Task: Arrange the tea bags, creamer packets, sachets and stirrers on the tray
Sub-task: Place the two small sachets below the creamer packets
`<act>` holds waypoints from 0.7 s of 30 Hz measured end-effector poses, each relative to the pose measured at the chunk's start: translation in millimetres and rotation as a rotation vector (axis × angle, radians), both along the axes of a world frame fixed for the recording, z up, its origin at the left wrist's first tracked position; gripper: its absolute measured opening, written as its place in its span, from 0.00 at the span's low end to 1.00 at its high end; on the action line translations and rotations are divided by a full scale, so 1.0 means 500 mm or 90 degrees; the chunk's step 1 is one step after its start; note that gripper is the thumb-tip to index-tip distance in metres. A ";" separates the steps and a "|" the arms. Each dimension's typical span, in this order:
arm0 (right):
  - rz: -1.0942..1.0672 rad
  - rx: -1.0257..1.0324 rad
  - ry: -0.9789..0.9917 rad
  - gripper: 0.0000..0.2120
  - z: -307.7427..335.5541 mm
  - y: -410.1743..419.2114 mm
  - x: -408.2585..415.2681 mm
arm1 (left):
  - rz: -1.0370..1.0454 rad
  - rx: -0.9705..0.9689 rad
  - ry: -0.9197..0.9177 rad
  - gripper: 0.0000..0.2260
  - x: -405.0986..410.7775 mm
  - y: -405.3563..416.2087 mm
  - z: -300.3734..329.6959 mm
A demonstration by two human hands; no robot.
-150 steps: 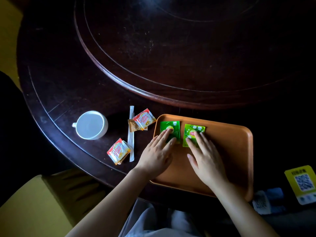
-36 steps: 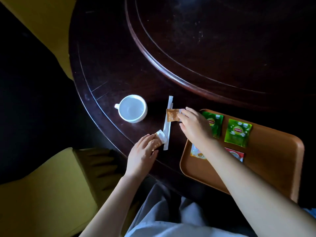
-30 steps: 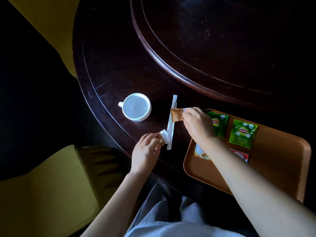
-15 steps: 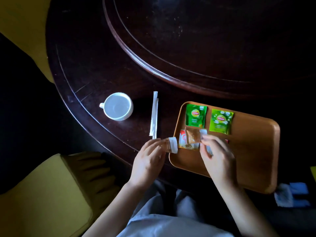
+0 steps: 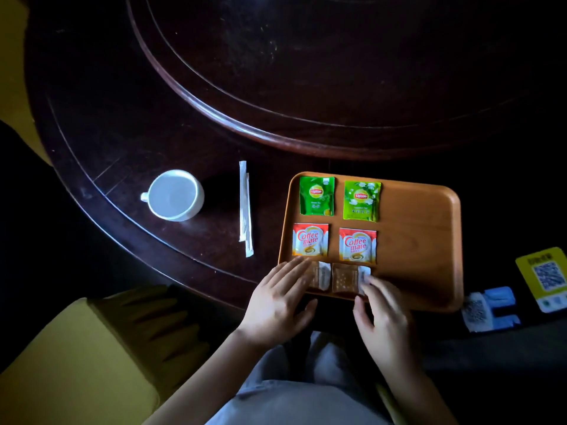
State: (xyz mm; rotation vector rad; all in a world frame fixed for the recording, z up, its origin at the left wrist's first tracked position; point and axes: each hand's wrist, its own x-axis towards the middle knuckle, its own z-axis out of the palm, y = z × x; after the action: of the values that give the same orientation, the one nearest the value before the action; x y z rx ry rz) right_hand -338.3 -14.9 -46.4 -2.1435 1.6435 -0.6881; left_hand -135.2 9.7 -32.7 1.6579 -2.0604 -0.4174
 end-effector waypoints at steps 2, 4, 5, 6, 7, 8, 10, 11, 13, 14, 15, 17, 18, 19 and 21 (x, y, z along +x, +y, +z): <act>0.028 0.005 0.023 0.19 0.003 0.013 0.012 | -0.021 0.030 -0.025 0.23 -0.012 0.016 0.005; 0.079 0.032 0.070 0.23 0.004 0.019 0.026 | -0.029 0.071 -0.059 0.26 -0.031 0.027 0.000; 0.095 0.056 0.101 0.24 0.004 0.021 0.032 | -0.022 0.092 -0.075 0.27 -0.038 0.031 -0.005; 0.104 0.083 0.130 0.25 0.003 0.023 0.036 | -0.013 0.113 -0.089 0.28 -0.044 0.035 -0.009; 0.108 0.107 0.157 0.24 0.004 0.024 0.038 | -0.006 0.134 -0.104 0.28 -0.046 0.037 -0.014; 0.109 0.127 0.182 0.24 0.003 0.027 0.037 | -0.001 0.151 -0.122 0.28 -0.046 0.039 -0.016; 0.115 0.149 0.208 0.24 0.000 0.035 0.031 | 0.003 0.170 -0.148 0.28 -0.044 0.041 -0.018; 0.117 0.154 0.212 0.24 0.001 0.038 0.027 | 0.002 0.175 -0.149 0.28 -0.042 0.042 -0.018; 0.116 0.175 0.218 0.26 0.003 0.042 0.022 | 0.001 0.175 -0.145 0.27 -0.042 0.042 -0.018; 0.115 0.181 0.219 0.26 0.004 0.042 0.021 | 0.003 0.173 -0.147 0.27 -0.042 0.042 -0.018; 0.112 0.184 0.220 0.25 0.006 0.042 0.022 | 0.005 0.171 -0.148 0.27 -0.043 0.043 -0.019; 0.104 0.187 0.224 0.23 0.006 0.044 0.024 | 0.005 0.169 -0.154 0.27 -0.044 0.043 -0.019; 0.103 0.187 0.227 0.23 0.006 0.044 0.024 | 0.004 0.172 -0.161 0.27 -0.045 0.044 -0.019; 0.103 0.186 0.229 0.23 0.008 0.044 0.024 | 0.003 0.176 -0.168 0.27 -0.045 0.043 -0.018; 0.105 0.187 0.233 0.26 0.012 0.041 0.024 | 0.001 0.185 -0.177 0.28 -0.044 0.043 -0.017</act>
State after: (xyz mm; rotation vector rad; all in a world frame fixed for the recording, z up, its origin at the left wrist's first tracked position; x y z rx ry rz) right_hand -326.4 5.7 -40.7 -2.2405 1.5911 0.0010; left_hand -157.3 31.3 -41.3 1.9833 -2.2835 -0.5322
